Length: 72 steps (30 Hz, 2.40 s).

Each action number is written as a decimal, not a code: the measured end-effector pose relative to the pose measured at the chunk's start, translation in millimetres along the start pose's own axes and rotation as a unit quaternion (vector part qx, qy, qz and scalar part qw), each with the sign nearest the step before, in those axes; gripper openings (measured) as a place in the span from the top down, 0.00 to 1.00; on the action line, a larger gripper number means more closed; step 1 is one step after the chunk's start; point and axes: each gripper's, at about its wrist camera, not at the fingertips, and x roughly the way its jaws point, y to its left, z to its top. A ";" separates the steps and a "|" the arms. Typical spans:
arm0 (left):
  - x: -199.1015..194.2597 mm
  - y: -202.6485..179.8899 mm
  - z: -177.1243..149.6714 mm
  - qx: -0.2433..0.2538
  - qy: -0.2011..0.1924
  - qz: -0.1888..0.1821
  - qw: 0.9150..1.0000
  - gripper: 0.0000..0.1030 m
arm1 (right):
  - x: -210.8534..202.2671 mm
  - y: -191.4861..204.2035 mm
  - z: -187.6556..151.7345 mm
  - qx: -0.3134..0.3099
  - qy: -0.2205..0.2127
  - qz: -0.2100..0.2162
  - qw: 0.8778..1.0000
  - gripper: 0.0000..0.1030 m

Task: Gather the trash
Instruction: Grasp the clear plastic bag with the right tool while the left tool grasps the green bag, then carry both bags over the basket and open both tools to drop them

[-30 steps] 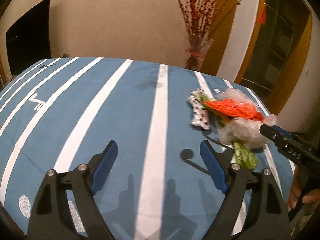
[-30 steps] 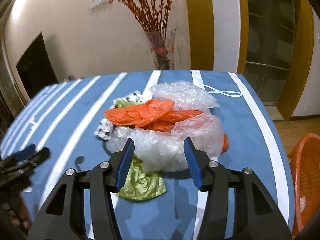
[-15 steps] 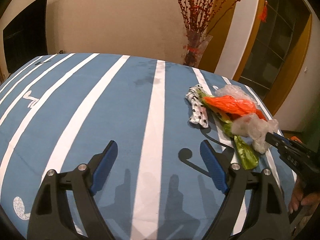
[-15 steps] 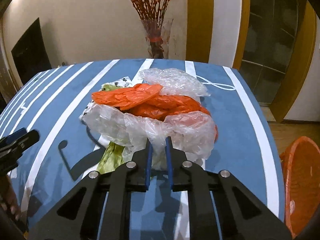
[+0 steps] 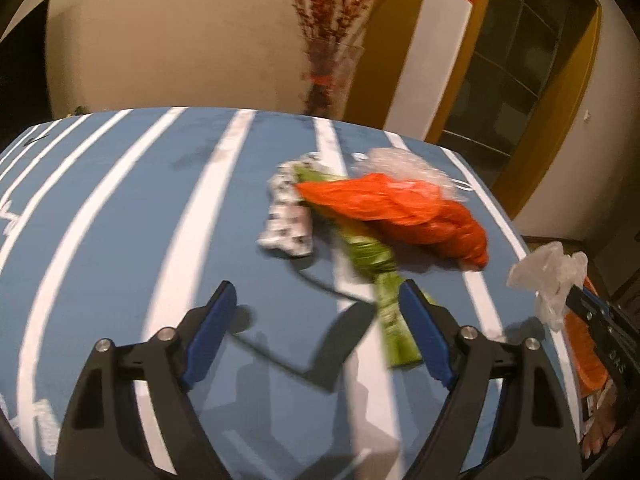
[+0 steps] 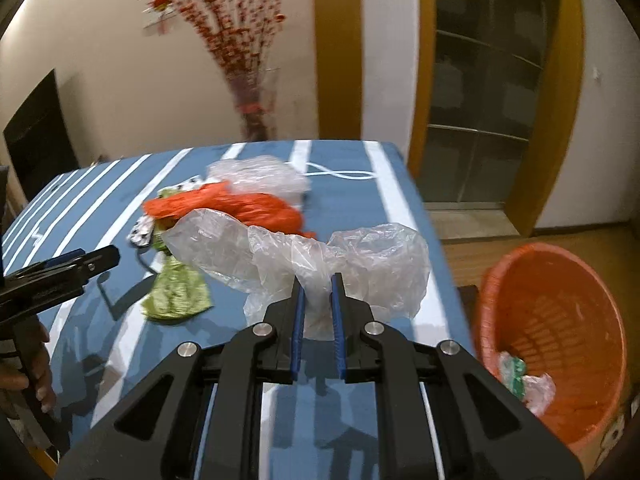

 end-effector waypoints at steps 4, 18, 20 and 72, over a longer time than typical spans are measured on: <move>23.3 -24.8 5.8 0.010 0.019 0.000 1.000 0.34 | -1.7 -19.4 -4.6 0.016 0.004 -0.007 1.000 0.88; 56.5 -32.0 20.6 0.000 0.050 0.030 0.998 0.78 | -13.5 -67.7 -22.8 0.056 0.009 -0.025 0.998 0.88; 39.5 -29.3 16.8 0.008 0.043 0.025 0.999 0.78 | -18.8 -70.1 -22.2 0.060 0.005 -0.024 0.998 0.88; -50.8 -309.6 -40.0 0.171 0.012 -0.215 0.961 0.78 | -128.4 -208.6 -46.9 0.202 -0.105 -0.146 0.963 0.88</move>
